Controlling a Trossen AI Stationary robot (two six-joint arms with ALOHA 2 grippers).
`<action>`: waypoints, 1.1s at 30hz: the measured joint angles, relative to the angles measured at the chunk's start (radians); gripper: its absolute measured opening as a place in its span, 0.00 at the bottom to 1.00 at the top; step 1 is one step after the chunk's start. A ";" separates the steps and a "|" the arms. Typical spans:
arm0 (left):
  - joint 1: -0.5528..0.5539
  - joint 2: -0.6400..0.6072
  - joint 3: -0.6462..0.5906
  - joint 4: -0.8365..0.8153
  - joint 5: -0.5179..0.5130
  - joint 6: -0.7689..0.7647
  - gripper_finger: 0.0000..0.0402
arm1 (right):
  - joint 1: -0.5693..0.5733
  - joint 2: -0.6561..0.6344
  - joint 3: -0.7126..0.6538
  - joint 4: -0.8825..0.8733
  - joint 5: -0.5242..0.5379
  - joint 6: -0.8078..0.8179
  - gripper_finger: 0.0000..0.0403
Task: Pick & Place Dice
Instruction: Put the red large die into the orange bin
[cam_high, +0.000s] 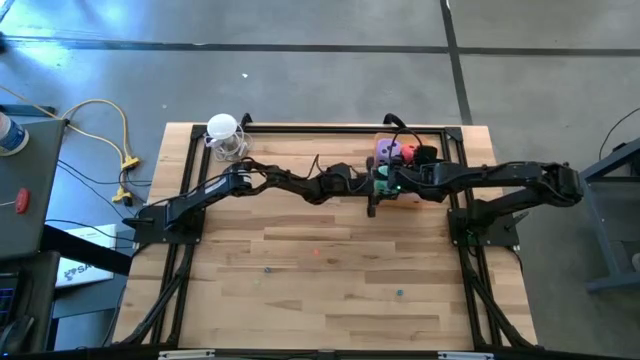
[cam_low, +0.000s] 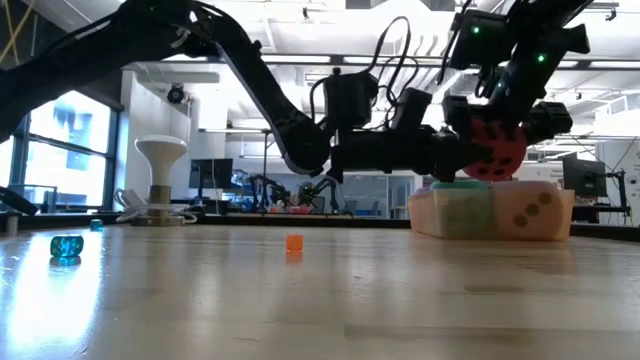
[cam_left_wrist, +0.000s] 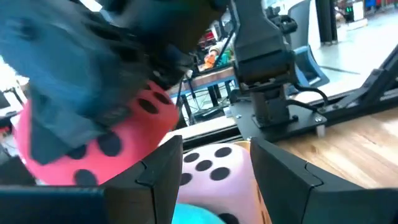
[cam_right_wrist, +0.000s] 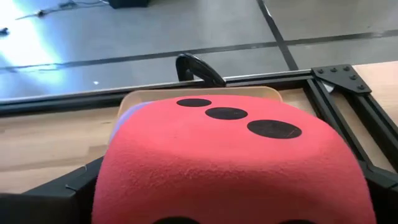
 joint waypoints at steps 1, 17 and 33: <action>-0.001 0.000 0.001 -0.002 -0.002 0.014 0.45 | 0.000 -0.002 0.000 0.000 0.000 0.000 0.99; 0.017 0.000 0.003 -0.003 0.049 0.089 0.45 | 0.016 -0.035 0.000 -0.016 -0.080 0.005 0.99; 0.097 0.000 0.050 -0.120 0.119 -0.064 0.45 | 0.120 -0.089 -0.002 0.018 -0.020 -0.008 0.99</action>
